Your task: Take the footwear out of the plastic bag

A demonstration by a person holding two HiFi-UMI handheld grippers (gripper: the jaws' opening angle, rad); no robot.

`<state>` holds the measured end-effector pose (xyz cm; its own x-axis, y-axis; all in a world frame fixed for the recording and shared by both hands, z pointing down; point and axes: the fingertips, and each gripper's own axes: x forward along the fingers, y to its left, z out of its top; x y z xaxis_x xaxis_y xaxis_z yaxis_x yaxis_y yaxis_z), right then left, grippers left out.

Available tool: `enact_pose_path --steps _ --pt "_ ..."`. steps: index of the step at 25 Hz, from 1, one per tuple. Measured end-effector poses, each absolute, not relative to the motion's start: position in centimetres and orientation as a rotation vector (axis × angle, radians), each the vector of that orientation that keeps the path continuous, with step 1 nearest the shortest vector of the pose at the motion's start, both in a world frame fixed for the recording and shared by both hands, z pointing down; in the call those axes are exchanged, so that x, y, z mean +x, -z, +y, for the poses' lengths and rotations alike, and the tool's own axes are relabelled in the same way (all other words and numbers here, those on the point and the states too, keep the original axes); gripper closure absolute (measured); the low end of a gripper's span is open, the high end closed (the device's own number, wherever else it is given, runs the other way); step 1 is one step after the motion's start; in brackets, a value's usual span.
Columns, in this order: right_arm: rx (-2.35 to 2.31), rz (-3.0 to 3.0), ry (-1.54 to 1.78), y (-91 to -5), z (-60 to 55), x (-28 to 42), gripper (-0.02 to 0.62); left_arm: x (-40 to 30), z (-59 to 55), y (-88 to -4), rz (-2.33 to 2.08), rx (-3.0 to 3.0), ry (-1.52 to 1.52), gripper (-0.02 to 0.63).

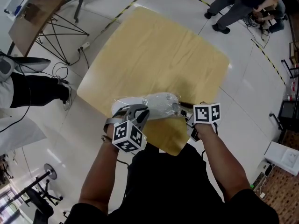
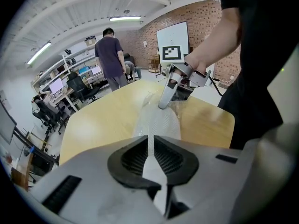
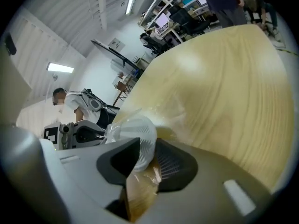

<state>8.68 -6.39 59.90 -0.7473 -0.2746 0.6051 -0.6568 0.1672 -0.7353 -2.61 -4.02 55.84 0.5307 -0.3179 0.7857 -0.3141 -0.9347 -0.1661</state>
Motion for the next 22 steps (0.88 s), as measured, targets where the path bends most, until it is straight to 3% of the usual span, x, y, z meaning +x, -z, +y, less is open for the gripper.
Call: enact_pose_path --steps 22 --pt "1.068 -2.223 -1.6 -56.8 -6.9 13.9 0.52 -3.5 -4.2 -57.1 0.573 -2.692 1.479 0.583"
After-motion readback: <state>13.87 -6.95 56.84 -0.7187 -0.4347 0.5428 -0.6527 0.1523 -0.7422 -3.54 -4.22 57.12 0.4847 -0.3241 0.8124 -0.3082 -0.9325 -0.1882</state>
